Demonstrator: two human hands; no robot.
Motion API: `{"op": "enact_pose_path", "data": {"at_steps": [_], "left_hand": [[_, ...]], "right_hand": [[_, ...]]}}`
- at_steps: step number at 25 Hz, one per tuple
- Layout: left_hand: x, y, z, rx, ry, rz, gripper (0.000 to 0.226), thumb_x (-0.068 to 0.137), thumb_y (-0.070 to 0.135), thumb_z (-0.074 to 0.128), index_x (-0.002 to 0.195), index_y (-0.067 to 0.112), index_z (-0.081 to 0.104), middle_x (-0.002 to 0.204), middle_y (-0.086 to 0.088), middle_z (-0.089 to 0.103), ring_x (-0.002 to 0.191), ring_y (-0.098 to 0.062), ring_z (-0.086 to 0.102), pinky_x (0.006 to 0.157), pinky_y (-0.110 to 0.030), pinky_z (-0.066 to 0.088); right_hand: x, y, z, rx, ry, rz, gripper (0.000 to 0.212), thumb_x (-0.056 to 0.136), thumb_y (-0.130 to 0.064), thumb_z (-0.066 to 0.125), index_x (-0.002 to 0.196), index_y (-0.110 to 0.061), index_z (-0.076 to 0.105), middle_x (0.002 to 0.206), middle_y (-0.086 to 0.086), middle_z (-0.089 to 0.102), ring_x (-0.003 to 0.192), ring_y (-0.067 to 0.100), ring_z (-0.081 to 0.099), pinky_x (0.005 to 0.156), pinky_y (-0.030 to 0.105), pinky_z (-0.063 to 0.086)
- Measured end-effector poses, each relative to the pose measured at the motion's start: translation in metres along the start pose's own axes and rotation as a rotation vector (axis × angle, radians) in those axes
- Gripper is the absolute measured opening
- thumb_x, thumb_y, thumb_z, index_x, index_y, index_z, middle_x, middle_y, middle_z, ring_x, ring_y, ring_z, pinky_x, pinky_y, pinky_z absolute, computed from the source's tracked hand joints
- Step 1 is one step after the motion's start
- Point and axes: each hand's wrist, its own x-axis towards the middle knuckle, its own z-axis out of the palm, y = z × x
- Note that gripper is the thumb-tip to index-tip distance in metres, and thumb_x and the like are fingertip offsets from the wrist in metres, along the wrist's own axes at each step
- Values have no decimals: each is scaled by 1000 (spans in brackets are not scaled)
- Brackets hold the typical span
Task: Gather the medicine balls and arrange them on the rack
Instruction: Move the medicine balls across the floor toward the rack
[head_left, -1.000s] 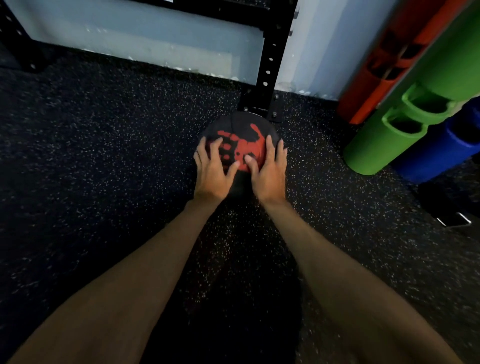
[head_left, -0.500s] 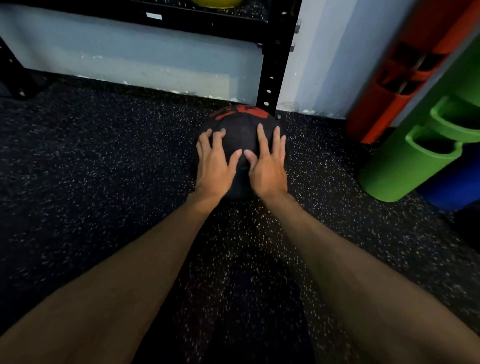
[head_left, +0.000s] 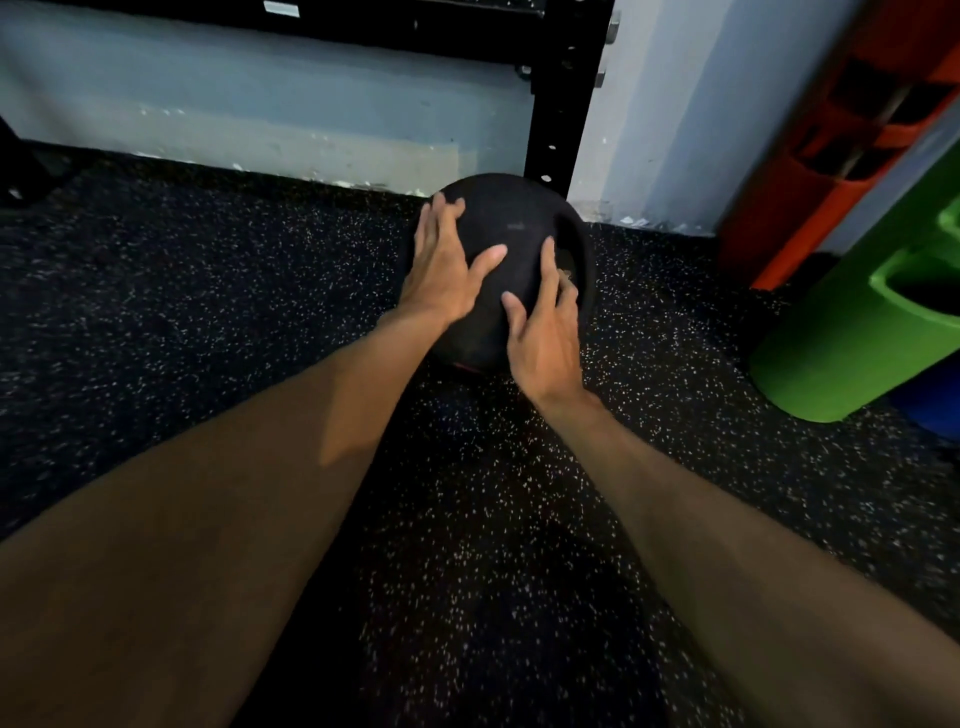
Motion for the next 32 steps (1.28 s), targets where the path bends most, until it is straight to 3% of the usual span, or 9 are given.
{"op": "enact_pose_path", "data": {"at_steps": [3, 6, 8, 11, 14, 16, 18, 27, 32], "left_hand": [[8, 1, -3, 86, -14, -35, 76, 99, 47, 51, 159, 17, 13, 168, -7, 0, 155, -23, -4, 123, -42, 9], [6, 9, -29, 250, -229, -139, 77, 102, 44, 48, 160, 26, -1, 167, -7, -9, 155, -29, 0, 125, -44, 9], [-17, 15, -52, 338, -341, -191, 77, 102, 39, 49, 159, 34, -4, 168, -9, -4, 153, -33, 12, 123, -48, 18], [-81, 17, -82, 405, -173, -187, 61, 100, 32, 54, 154, 29, 26, 151, -13, 43, 135, -35, 46, 107, -48, 42], [-131, 36, -125, 473, -149, -292, 29, 99, 29, 52, 126, 22, 60, 122, -11, 66, 109, -32, 62, 88, -41, 51], [-149, 70, -172, 500, -190, -355, 25, 100, 27, 48, 115, 20, 67, 116, -10, 68, 103, -31, 64, 84, -39, 51], [-165, 118, -225, 484, -206, -340, 26, 100, 26, 47, 114, 16, 67, 114, -12, 68, 102, -32, 64, 84, -39, 51], [-268, 382, -500, 373, -391, -246, 24, 99, 24, 47, 103, 14, 68, 103, -10, 70, 93, -30, 65, 86, -43, 55], [-349, 481, -592, 340, -422, -154, 23, 100, 26, 48, 98, 15, 68, 98, -7, 70, 88, -28, 66, 82, -44, 56]], "right_hand": [[14, -9, 2, -47, -18, 47, 69, 106, -41, 40, 159, -34, -2, 158, 21, 23, 143, 36, 31, 116, 54, 31], [6, -20, 1, -82, -65, 66, 70, 105, -41, 41, 159, -36, -5, 161, 22, 18, 144, 39, 29, 116, 53, 31], [-1, -31, -11, -145, -149, 103, 75, 105, -37, 44, 158, -37, -9, 163, 20, 17, 145, 39, 29, 116, 51, 31], [-16, -58, -38, -240, -312, 205, 74, 104, -34, 46, 159, -36, -2, 163, 16, 20, 147, 38, 24, 117, 52, 26], [-42, -110, -69, -345, -237, 147, 46, 103, -33, 45, 148, -23, 41, 146, 17, 46, 136, 38, 37, 110, 53, 30], [-57, -165, -106, -332, -233, 123, 32, 102, -32, 45, 126, -18, 60, 128, 14, 62, 123, 37, 50, 104, 50, 37], [-71, -226, -155, -333, -337, 119, 30, 101, -33, 46, 117, -17, 66, 119, 13, 69, 115, 37, 60, 102, 49, 45], [-165, -502, -430, -313, -573, 124, 32, 104, -25, 45, 111, -2, 66, 107, 20, 71, 97, 38, 67, 88, 46, 55], [-245, -608, -533, -336, -590, 108, 31, 105, -24, 44, 100, -1, 64, 95, 17, 70, 87, 36, 66, 79, 46, 56]]}}
